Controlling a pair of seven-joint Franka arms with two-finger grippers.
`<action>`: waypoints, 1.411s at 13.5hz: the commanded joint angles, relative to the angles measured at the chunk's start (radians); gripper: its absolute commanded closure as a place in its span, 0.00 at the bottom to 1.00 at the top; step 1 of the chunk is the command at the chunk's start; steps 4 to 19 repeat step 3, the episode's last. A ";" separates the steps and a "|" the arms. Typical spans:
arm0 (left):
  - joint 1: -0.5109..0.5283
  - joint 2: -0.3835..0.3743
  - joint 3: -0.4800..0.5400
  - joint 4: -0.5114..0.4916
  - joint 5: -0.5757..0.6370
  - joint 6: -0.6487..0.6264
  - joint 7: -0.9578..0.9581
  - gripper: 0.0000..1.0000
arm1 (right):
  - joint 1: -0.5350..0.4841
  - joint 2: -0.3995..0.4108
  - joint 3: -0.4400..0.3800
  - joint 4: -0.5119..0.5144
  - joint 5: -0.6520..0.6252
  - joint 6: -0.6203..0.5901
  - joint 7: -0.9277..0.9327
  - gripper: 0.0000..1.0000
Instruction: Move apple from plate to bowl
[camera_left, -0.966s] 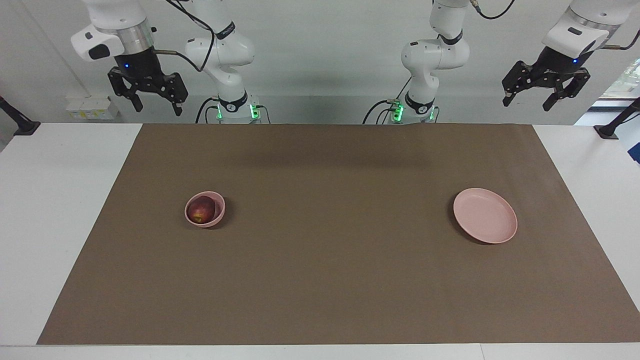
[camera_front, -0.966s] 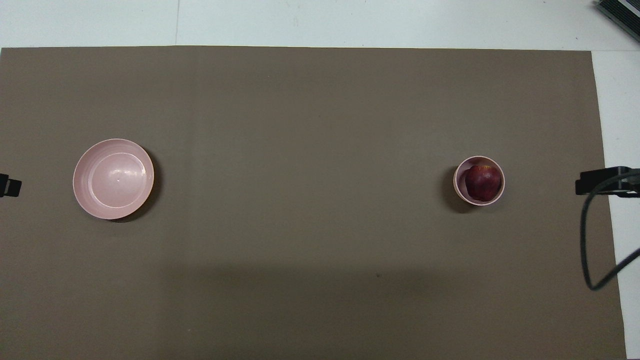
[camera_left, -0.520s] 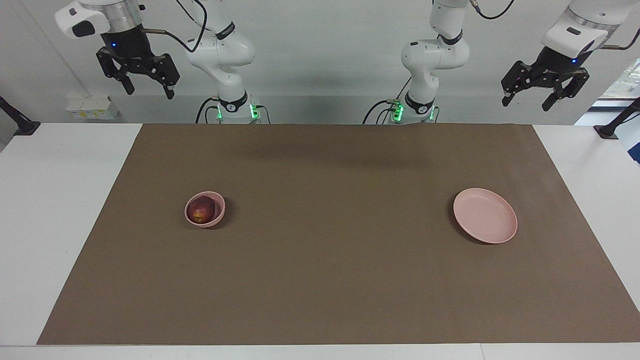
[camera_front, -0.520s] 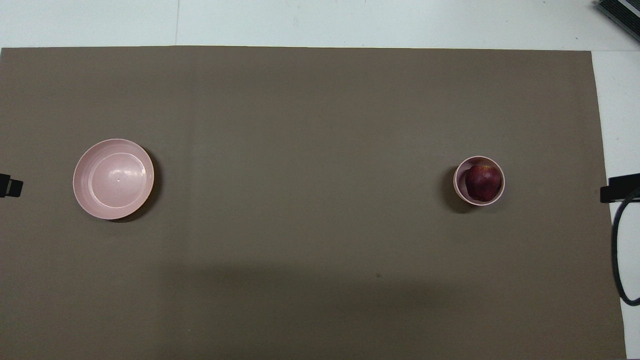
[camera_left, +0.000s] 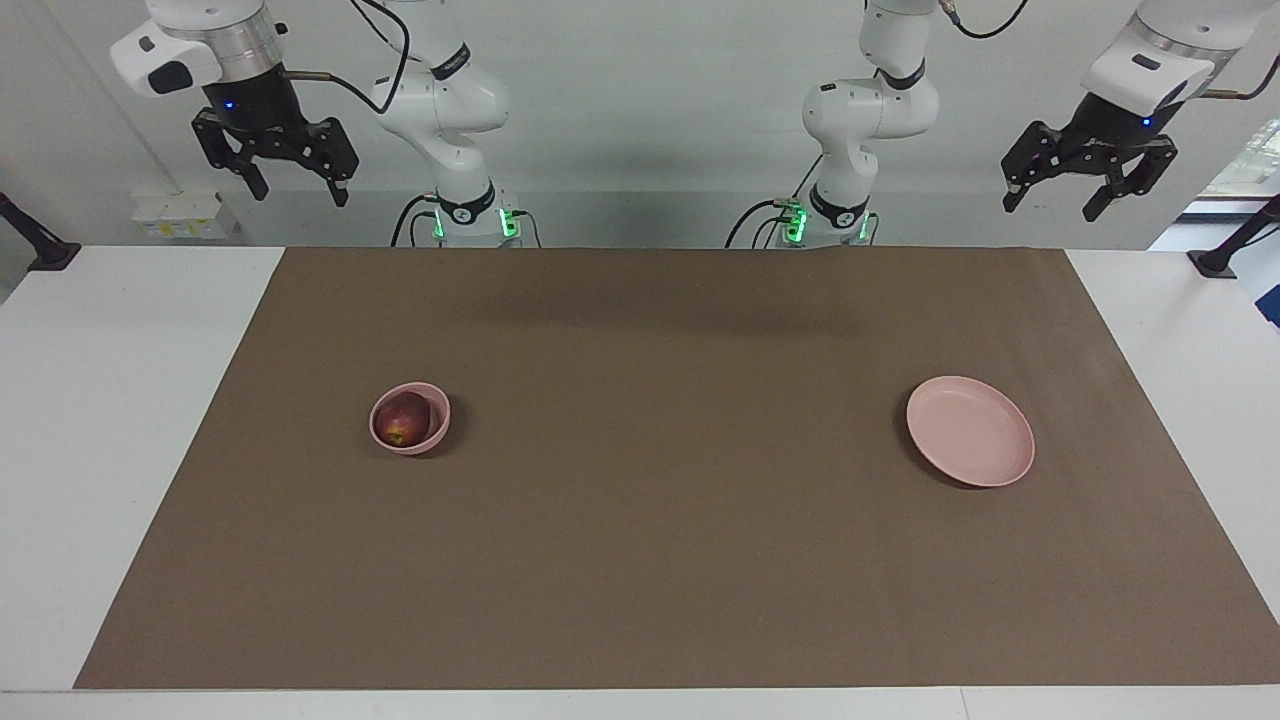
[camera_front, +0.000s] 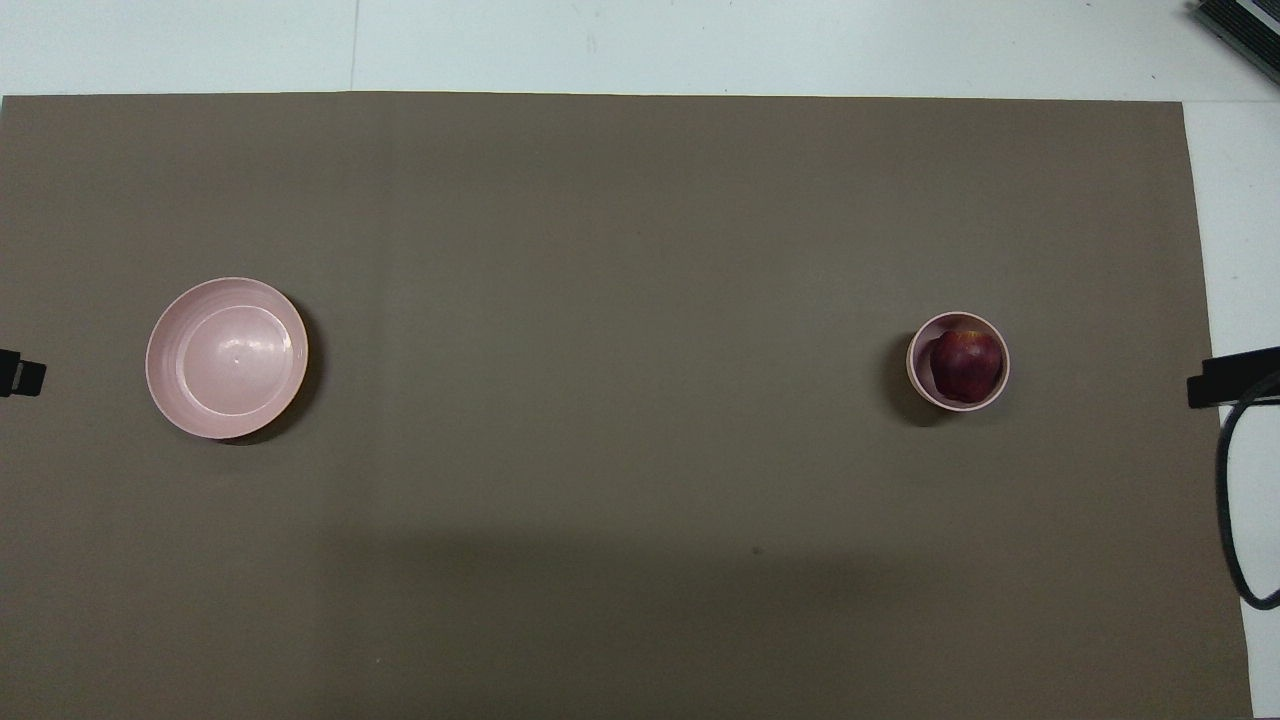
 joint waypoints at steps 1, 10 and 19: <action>0.008 -0.018 -0.006 -0.010 0.005 -0.005 0.004 0.00 | -0.023 -0.004 0.003 -0.020 0.044 -0.027 -0.030 0.00; 0.008 -0.018 -0.006 -0.012 0.005 -0.004 0.006 0.00 | -0.023 -0.013 0.005 -0.037 0.045 -0.022 -0.028 0.00; 0.008 -0.018 -0.006 -0.012 0.005 -0.004 0.006 0.00 | -0.023 -0.013 0.005 -0.037 0.045 -0.022 -0.028 0.00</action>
